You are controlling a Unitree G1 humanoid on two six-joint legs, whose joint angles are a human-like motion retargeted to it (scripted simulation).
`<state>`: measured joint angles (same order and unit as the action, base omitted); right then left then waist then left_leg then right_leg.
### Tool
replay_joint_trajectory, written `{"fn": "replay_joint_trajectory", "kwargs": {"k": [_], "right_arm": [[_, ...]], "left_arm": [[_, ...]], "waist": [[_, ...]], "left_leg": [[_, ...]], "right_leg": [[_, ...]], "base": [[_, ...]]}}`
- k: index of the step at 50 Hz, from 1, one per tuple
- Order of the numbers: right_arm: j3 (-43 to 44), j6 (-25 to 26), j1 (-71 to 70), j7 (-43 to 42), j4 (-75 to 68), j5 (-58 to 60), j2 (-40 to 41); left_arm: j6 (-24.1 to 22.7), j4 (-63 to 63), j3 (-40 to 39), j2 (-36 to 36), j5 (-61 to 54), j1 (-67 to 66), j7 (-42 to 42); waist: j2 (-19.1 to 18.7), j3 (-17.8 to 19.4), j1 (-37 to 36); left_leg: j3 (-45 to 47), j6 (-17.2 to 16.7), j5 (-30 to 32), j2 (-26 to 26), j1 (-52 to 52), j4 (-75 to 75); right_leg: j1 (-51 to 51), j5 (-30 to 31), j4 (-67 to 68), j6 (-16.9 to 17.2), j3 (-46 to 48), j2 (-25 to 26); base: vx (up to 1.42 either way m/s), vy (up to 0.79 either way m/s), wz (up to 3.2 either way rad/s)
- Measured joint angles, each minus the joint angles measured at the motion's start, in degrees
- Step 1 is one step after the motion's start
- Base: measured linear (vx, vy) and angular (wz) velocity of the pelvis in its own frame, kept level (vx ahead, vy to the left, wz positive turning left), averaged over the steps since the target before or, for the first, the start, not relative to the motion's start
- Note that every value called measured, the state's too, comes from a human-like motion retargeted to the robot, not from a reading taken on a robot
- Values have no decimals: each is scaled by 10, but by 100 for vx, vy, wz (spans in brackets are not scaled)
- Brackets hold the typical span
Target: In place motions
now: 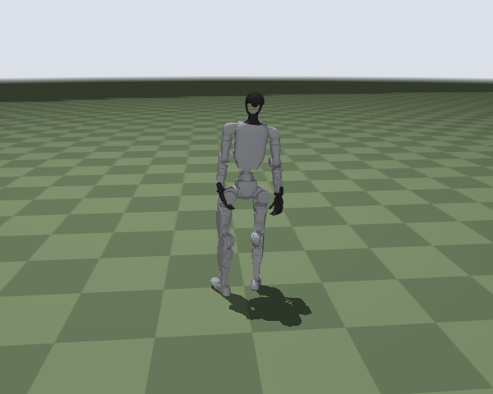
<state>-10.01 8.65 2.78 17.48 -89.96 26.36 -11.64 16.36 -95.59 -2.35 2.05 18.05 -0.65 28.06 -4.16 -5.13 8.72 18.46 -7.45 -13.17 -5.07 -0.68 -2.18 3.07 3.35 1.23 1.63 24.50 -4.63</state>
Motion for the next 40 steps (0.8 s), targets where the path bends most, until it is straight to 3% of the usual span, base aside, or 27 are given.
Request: {"fn": "replay_joint_trajectory", "kwargs": {"k": [6,15,25,32,40], "right_arm": [[1,3,-57,-76,-36,2,5],[99,-11,-267,10,-9,-108,41],[179,-24,-510,163,103,-311,90],[139,-53,-616,112,147,-463,67],[82,-61,-672,67,141,-476,44]], "left_arm": [[11,-18,17,29,-22,46,21],[60,-18,-25,126,-127,267,18],[-5,55,-78,145,-291,531,-32],[-51,96,-41,150,-386,641,-73],[-116,69,4,169,-510,696,-125]], "waist": [[-2,-4,-7],[0,-29,-11],[2,-80,-17],[4,-109,-18],[1,-139,-19]], "left_leg": [[5,2,2,-1,-3,0],[6,4,4,-1,-1,-1],[6,4,1,-1,-8,-4],[-4,5,-2,1,-13,-5],[-4,4,-8,1,-13,-4]], "right_leg": [[3,3,0,0,-3,0],[3,6,2,0,-1,-1],[8,3,3,2,0,-1],[4,-6,1,4,8,0],[3,-13,1,6,8,2]], "base": [[-6,1,-9],[-2,-1,1],[0,0,0],[5,-1,11],[6,-1,-1]]}}
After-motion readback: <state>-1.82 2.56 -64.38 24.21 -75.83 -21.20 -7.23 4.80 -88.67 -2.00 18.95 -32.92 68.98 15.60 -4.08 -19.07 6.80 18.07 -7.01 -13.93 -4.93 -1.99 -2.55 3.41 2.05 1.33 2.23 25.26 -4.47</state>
